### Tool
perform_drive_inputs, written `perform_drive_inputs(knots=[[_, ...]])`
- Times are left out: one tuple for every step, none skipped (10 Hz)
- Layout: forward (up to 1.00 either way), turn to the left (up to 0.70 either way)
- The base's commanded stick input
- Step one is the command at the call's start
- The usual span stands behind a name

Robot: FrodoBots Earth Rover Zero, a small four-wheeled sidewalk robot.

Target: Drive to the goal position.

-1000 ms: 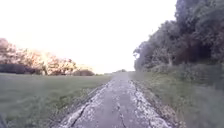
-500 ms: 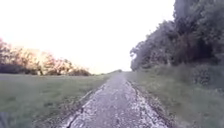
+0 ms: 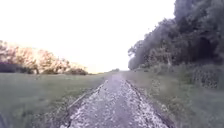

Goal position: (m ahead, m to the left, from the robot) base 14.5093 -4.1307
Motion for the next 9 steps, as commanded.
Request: perform_drive_inputs(knots=[[0.69, 0.00], [0.69, 0.00], [0.69, 0.00], [0.69, 0.00], [0.69, 0.00], [0.69, 0.00], [0.69, 0.00], [0.69, 0.00], [0.69, 0.00]])
